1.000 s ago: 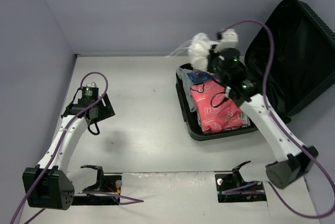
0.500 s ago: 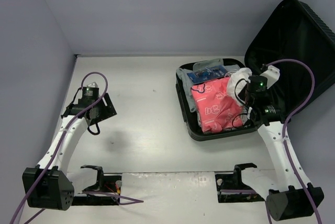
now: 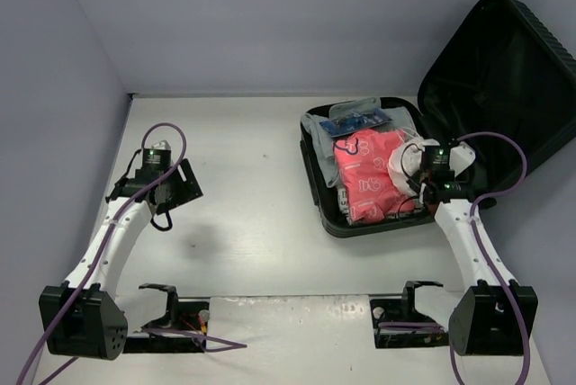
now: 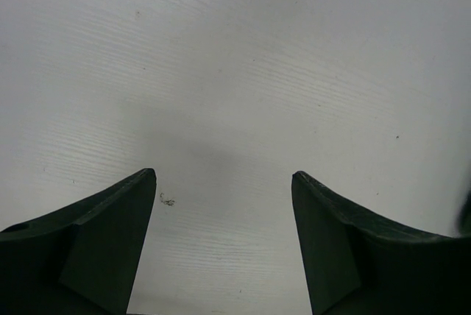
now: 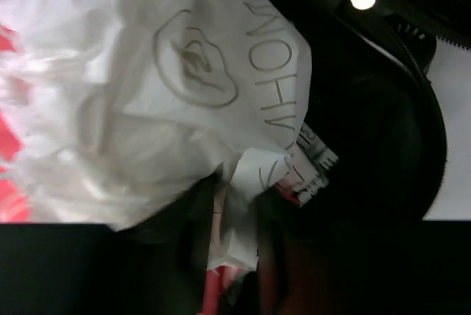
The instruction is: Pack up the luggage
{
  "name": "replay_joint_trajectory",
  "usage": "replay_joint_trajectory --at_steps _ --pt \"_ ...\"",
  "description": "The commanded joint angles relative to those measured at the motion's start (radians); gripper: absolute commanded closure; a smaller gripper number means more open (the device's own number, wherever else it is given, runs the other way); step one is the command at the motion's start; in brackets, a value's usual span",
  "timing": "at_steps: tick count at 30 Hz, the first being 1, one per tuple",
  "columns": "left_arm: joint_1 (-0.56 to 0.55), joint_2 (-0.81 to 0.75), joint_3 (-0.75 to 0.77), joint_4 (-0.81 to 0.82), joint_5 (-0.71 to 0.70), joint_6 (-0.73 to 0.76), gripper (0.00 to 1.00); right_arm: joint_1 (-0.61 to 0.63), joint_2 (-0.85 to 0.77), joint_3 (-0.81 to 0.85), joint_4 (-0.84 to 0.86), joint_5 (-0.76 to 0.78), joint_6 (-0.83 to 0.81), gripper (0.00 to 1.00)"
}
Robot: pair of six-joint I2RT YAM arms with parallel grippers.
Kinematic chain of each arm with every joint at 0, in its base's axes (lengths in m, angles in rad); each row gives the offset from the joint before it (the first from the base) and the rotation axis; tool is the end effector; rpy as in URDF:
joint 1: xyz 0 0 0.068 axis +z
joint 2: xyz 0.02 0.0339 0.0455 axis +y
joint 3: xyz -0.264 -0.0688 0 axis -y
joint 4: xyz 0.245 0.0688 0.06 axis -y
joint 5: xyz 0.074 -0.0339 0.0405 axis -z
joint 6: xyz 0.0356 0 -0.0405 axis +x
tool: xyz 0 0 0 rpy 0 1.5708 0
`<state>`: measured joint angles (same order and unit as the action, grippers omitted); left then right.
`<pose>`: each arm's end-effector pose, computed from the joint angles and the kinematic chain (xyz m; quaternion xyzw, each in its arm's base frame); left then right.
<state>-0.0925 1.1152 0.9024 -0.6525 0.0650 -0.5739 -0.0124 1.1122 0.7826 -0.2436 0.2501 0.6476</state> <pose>0.2258 -0.0233 0.2741 -0.2127 0.9136 -0.1418 0.3163 0.2454 -0.0119 0.2689 0.3388 0.8050 0.0442 0.4851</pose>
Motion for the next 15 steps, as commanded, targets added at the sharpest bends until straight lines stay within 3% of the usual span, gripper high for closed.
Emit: replay_joint_trajectory --at_steps 1,2,5,8,15 --pt "-0.003 -0.015 0.029 0.047 0.013 0.012 0.31 0.02 0.058 -0.033 -0.016 -0.155 -0.001 0.71" --pt "-0.003 -0.015 0.027 0.051 0.012 0.016 0.31 0.02 0.052 -0.017 -0.017 -0.152 -0.018 0.52" --pt "-0.001 -0.003 0.033 0.045 0.001 0.022 0.31 0.019 0.038 0.081 -0.019 -0.16 -0.084 0.29" --pt "0.0 0.006 0.035 0.042 -0.004 0.023 0.31 0.02 0.038 0.128 -0.019 -0.169 -0.095 0.24" --pt "0.007 0.012 0.036 0.044 -0.008 0.028 0.31 0.023 0.017 0.188 -0.019 -0.192 -0.106 0.23"
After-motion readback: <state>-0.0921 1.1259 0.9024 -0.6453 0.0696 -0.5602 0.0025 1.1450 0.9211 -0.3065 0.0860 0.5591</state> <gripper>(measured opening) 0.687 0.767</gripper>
